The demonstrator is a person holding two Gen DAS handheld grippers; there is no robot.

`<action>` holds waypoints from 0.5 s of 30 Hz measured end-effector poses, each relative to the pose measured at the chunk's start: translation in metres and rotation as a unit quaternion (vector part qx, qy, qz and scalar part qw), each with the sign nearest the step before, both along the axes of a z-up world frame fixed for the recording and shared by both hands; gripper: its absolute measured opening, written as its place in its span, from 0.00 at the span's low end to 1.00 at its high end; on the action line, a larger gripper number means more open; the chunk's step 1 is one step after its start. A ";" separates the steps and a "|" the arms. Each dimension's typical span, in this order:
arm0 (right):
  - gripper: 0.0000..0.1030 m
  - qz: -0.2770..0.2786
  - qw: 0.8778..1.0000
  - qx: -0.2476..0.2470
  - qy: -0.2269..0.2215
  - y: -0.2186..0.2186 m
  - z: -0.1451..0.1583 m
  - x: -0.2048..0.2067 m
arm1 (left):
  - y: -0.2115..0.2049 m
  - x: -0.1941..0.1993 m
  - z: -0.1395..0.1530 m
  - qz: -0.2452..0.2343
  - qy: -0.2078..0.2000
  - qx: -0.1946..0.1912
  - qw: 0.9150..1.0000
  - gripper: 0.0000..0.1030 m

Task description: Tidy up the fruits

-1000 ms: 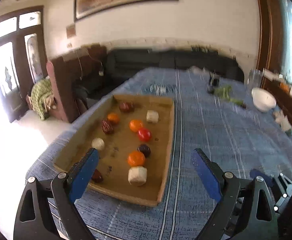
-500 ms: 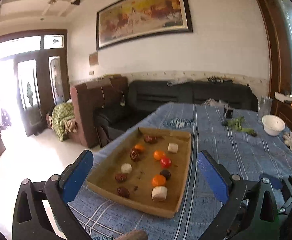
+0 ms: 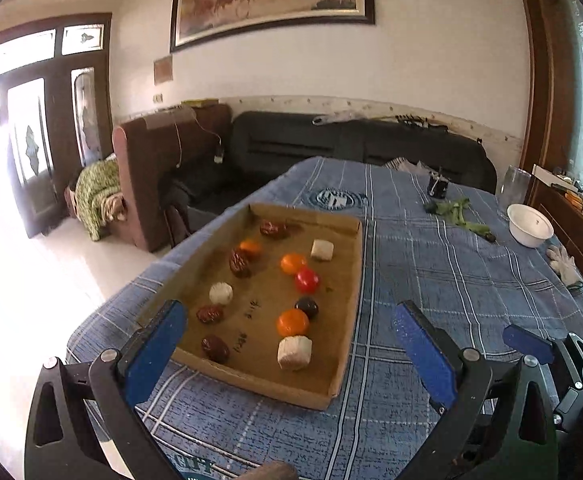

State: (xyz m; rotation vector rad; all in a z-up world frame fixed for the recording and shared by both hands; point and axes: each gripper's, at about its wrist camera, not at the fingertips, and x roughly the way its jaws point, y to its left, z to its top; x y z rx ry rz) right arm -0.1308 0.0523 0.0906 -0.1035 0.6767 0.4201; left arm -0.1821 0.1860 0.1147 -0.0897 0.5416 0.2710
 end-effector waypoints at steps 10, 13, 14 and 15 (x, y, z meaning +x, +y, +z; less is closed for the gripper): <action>0.92 0.006 1.000 -0.011 0.007 0.008 -0.005 0.003 | 0.007 0.012 -0.014 -0.001 0.027 -0.016 0.999 1.00; 0.92 0.010 1.000 -0.016 0.007 0.012 -0.006 0.003 | 0.008 0.014 -0.016 0.001 0.031 -0.016 0.999 1.00; 0.92 0.012 1.000 -0.017 0.007 0.013 -0.007 0.003 | 0.009 0.015 -0.017 0.002 0.032 -0.016 0.999 1.00; 0.92 0.013 1.000 -0.018 0.008 0.014 -0.007 0.003 | 0.010 0.015 -0.018 0.002 0.033 -0.017 0.999 1.00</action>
